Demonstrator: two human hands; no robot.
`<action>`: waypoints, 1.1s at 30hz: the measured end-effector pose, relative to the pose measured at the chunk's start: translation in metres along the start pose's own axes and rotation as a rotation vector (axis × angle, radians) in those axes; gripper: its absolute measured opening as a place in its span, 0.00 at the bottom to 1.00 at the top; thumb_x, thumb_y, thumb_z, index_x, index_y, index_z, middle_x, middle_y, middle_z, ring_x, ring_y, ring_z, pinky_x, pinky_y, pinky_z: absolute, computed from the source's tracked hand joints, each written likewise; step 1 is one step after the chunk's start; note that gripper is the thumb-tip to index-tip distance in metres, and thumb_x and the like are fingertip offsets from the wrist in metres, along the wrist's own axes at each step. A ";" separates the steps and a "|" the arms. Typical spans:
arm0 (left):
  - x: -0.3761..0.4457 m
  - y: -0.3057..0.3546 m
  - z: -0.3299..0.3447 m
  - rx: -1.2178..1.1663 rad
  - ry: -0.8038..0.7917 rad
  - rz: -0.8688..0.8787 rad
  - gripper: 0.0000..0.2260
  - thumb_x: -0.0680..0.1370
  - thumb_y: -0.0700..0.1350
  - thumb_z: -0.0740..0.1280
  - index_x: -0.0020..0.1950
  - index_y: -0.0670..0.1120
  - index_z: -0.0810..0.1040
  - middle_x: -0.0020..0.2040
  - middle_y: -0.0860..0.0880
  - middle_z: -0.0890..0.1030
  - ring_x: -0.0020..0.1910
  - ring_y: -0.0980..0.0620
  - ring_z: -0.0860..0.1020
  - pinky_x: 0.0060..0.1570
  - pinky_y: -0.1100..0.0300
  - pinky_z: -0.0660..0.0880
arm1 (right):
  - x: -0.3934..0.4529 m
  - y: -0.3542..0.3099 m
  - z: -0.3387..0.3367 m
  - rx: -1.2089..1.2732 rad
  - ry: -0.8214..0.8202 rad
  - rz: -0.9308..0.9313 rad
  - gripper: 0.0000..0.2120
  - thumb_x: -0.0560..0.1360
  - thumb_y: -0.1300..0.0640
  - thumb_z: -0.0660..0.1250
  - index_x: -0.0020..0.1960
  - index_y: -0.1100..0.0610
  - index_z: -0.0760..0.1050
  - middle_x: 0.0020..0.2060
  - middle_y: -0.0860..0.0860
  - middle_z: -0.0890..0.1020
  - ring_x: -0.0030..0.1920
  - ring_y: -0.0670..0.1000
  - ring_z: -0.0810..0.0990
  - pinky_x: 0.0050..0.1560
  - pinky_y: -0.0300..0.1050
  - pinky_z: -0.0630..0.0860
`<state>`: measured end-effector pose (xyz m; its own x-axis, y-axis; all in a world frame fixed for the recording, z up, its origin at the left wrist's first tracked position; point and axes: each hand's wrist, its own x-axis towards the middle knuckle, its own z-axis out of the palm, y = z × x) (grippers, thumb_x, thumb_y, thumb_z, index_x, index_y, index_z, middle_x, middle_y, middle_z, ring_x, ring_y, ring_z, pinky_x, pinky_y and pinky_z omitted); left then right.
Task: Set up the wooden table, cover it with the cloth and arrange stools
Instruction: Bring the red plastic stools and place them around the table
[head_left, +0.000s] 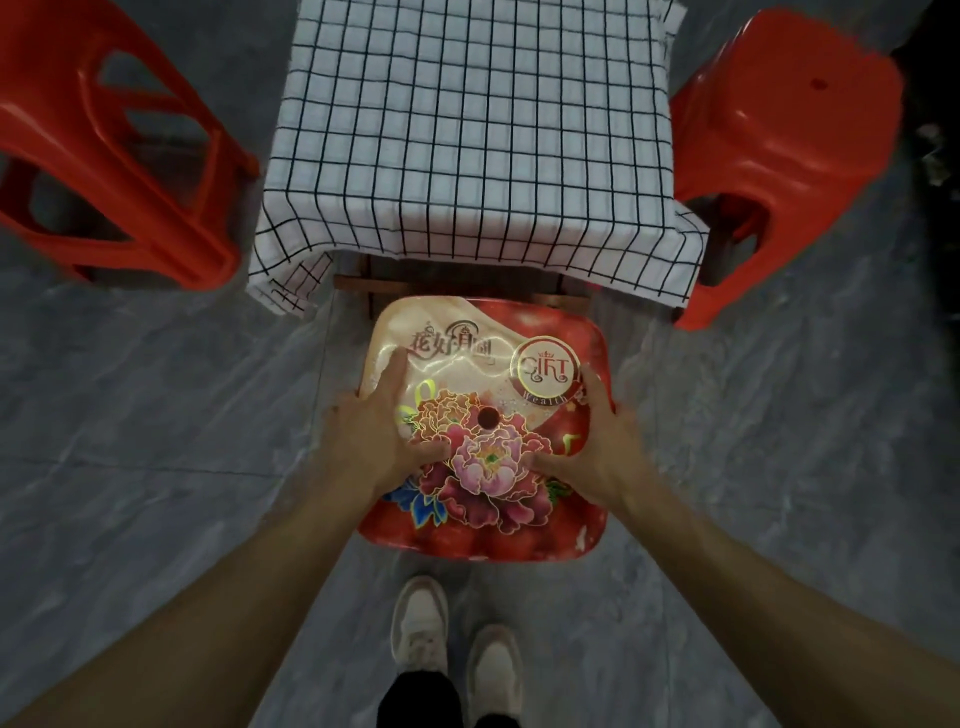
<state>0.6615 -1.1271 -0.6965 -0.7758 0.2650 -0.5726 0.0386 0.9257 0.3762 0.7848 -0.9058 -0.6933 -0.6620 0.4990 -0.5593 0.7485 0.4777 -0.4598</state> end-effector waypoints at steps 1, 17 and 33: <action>-0.007 -0.006 0.004 0.001 0.006 -0.007 0.56 0.61 0.68 0.76 0.77 0.67 0.41 0.66 0.38 0.67 0.64 0.37 0.70 0.63 0.43 0.72 | -0.008 0.003 0.005 0.002 0.000 0.002 0.62 0.57 0.39 0.82 0.77 0.37 0.44 0.72 0.59 0.62 0.72 0.62 0.65 0.70 0.60 0.69; -0.115 -0.072 0.061 0.027 0.023 0.015 0.56 0.61 0.70 0.75 0.77 0.67 0.40 0.69 0.38 0.66 0.67 0.38 0.69 0.64 0.44 0.71 | -0.115 0.057 0.060 0.021 0.005 -0.021 0.60 0.59 0.43 0.83 0.77 0.36 0.45 0.68 0.56 0.62 0.69 0.60 0.66 0.67 0.59 0.70; -0.136 -0.072 0.049 0.136 -0.074 0.034 0.53 0.65 0.63 0.76 0.78 0.62 0.43 0.75 0.40 0.59 0.71 0.36 0.64 0.67 0.42 0.69 | -0.152 0.055 0.047 -0.027 0.037 -0.090 0.53 0.62 0.40 0.80 0.77 0.39 0.51 0.71 0.58 0.62 0.70 0.62 0.67 0.68 0.61 0.71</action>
<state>0.7949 -1.2169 -0.6816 -0.7241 0.3118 -0.6152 0.1529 0.9424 0.2976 0.9281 -0.9891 -0.6658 -0.7277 0.4793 -0.4907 0.6852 0.5408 -0.4878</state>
